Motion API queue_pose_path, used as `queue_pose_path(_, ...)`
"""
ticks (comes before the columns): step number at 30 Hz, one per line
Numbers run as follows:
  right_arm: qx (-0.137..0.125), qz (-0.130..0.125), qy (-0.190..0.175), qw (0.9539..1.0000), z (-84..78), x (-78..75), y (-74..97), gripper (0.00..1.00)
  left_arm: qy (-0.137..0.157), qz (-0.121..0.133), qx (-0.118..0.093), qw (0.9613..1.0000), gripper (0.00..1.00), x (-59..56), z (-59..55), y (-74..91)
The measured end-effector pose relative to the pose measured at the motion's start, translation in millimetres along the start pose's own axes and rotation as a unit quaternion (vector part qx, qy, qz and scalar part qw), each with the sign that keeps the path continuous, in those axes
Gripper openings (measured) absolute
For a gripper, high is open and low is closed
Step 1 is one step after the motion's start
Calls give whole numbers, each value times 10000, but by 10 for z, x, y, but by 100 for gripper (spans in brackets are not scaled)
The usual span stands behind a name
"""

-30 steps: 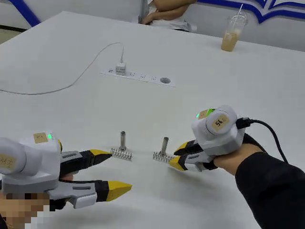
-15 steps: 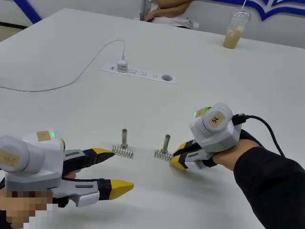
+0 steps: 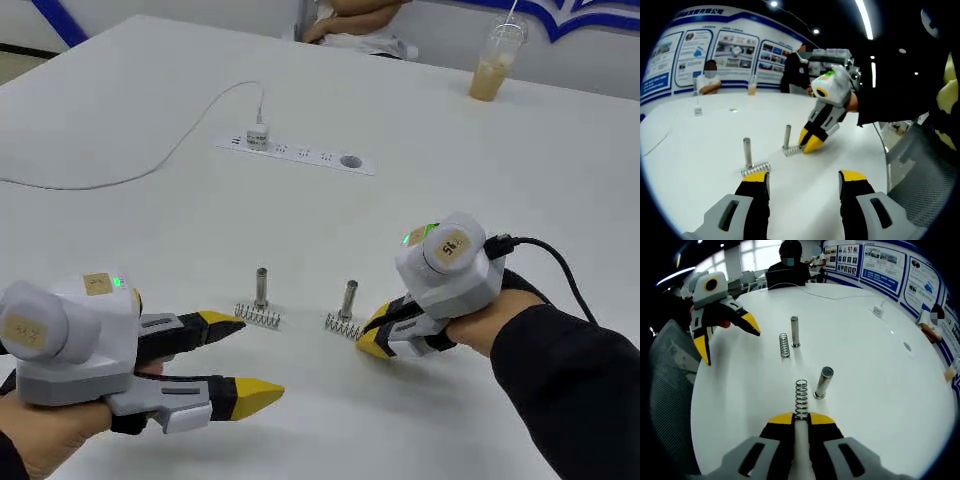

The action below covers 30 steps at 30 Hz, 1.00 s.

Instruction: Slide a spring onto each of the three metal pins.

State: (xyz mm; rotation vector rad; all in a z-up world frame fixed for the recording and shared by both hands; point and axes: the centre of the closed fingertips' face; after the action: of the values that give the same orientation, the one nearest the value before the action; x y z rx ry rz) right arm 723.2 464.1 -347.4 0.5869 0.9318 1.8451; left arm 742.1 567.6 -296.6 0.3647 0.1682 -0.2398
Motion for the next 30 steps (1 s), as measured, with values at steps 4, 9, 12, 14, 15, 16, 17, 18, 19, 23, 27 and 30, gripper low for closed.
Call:
queue_pose_path(4, 43, 72, -18, 10000, -10, 49, 21, 11, -73, -101, 76, 9999, 56, -44, -6, -53)
queue_pose_path(9, 111, 206, 36, 9997, -17, 168, 63, 11, -235, -232, 176, 9993, 56, -92, 5, -128)
queue_pose_path(12, 151, 300, 185, 9993, 5, 262, 114, 11, -406, -346, 272, 9982, 56, -149, 0, -180)
queue_pose_path(14, 173, 343, 256, 9989, 17, 303, 142, 11, -498, -396, 328, 9974, 55, -164, -14, -204)
queue_pose_path(15, 188, 372, 291, 9987, 26, 329, 162, 11, -553, -428, 369, 9969, 55, -176, -23, -221)
queue_pose_path(16, 193, 391, 314, 9986, 33, 347, 175, 11, -589, -450, 394, 9965, 55, -185, -28, -233)
queue_pose_path(17, 198, 431, 340, 9983, 44, 376, 195, 11, -627, -474, 419, 9960, 55, -188, -33, -247)
queue_pose_path(18, 200, 459, 354, 9981, 52, 398, 207, 11, -653, -488, 434, 9957, 55, -186, -34, -254)
queue_pose_path(19, 203, 496, 369, 9979, 59, 421, 217, 11, -675, -499, 443, 9955, 54, -186, -33, -261)
queue_pose_path(23, 285, 668, 517, 9960, 71, 552, 244, 11, -783, -551, 475, 9943, 53, -187, -29, -285)
queue_pose_path(27, 322, 781, 606, 9946, 94, 649, 258, 11, -916, -598, 508, 9927, 51, -197, -31, -301)
queue_pose_path(30, 333, 856, 674, 9935, 124, 710, 276, 11, -1031, -641, 547, 9911, 49, -217, -44, -308)
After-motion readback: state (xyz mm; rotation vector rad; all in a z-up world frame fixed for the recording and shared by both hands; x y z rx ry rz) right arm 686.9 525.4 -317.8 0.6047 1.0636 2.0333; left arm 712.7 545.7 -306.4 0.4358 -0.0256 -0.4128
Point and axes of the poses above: the centre of the closed fingertips' face, and the gripper's own axes: y roughly backward along the fingers, x roughly to its left, z roughly out of its top
